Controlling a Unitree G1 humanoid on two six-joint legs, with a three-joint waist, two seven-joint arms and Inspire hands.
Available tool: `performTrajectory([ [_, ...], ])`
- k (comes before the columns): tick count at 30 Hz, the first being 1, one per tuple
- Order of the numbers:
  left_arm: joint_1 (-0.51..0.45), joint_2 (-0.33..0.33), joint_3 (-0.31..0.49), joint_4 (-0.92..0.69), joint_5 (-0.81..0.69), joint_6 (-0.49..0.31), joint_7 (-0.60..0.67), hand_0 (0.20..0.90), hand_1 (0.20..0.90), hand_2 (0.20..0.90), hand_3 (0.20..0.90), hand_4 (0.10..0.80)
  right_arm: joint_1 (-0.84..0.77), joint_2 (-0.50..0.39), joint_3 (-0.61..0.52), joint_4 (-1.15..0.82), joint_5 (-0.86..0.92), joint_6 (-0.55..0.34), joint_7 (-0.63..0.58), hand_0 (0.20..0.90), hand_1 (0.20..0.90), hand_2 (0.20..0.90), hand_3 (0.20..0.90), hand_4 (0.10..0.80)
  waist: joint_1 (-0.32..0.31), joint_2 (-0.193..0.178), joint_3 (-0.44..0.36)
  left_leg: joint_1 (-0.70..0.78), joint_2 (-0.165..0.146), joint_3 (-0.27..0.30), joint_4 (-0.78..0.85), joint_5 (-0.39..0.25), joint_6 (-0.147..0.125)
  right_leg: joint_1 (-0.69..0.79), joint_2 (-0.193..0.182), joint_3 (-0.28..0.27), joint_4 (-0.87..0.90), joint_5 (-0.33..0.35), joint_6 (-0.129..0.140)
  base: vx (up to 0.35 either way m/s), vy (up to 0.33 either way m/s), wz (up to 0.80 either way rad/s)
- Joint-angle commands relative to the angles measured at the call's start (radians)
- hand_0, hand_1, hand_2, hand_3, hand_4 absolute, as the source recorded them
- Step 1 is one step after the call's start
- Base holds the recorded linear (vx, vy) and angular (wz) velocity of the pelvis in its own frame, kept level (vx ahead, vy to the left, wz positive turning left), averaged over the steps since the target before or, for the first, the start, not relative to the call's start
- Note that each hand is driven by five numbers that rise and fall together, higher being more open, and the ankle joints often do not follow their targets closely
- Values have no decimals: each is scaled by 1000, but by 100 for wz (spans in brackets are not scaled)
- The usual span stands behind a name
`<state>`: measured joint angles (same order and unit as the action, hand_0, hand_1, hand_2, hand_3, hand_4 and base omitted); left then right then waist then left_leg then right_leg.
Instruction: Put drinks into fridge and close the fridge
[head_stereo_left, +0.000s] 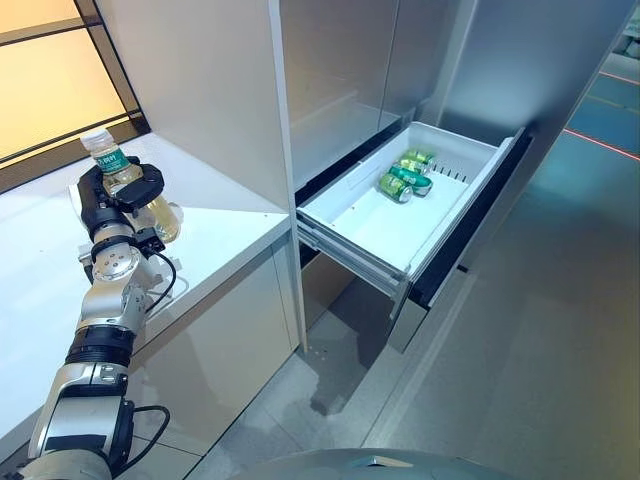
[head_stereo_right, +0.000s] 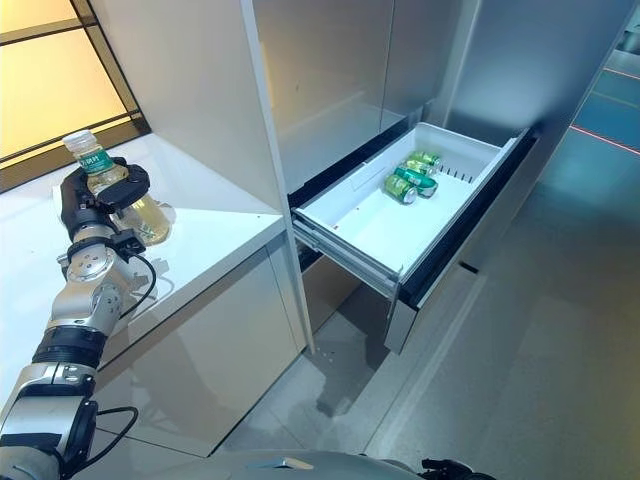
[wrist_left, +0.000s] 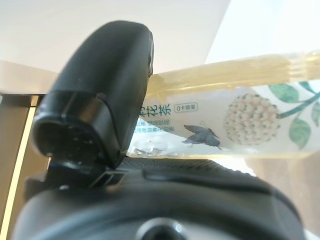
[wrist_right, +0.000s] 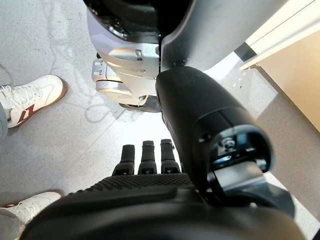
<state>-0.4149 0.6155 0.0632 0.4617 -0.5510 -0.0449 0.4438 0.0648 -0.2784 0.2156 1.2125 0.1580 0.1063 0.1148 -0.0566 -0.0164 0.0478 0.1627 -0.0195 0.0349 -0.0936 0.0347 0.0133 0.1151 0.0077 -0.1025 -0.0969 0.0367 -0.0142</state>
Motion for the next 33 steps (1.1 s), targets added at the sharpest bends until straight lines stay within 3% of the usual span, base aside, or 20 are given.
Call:
performTrajectory([
  [1, -215, 91, -17, -7, 22, -150, -27, 300, 300, 300, 200, 100, -20, -14, 64, 14, -89, -33, 13, 900, 900, 900, 900, 800, -2, 36, -43, 0, -14, 0, 6, -115, -17, 25, -32, -28, 23, -69, 98, 0, 0, 0],
  [7, -227, 97, -42, -82, 11, -155, -53, 300, 300, 300, 200, 100, -49, -46, 192, -62, -275, -95, 73, 900, 900, 900, 900, 800, 15, 29, -39, -4, -14, -10, 7, -112, -20, 26, -37, -39, 22, -68, 98, 0, 0, 0],
  [21, -205, 13, -121, -364, -91, -206, -131, 300, 300, 300, 200, 100, -173, -78, 391, -508, -267, -122, 148, 900, 900, 900, 900, 800, 69, 17, -34, -17, -22, -53, 6, -102, -22, 34, -48, -79, 19, -69, 93, -19, 3, 6],
  [24, -189, -6, -132, -400, -136, -263, -200, 300, 300, 300, 200, 100, -177, -59, 395, -489, -277, -312, 116, 900, 900, 900, 900, 800, 76, 26, -34, -26, -24, -57, 6, -99, -17, 28, -47, -78, 20, -66, 95, -47, 40, 6],
  [26, -202, 7, -142, -433, -180, -248, -221, 300, 300, 300, 200, 100, -182, -58, 415, -546, -271, -337, 107, 900, 900, 900, 900, 800, 79, 30, -32, -24, -27, -56, 6, -101, -14, 33, -51, -82, 17, -67, 96, -23, 49, 5],
  [33, -182, 29, -171, -559, -203, -271, -243, 300, 300, 300, 200, 100, -191, -96, 473, -915, -204, -281, 180, 900, 900, 900, 900, 800, 81, 31, -17, -24, -28, -55, 6, -95, -17, 34, -55, -87, 16, -62, 101, -43, 13, 2],
])
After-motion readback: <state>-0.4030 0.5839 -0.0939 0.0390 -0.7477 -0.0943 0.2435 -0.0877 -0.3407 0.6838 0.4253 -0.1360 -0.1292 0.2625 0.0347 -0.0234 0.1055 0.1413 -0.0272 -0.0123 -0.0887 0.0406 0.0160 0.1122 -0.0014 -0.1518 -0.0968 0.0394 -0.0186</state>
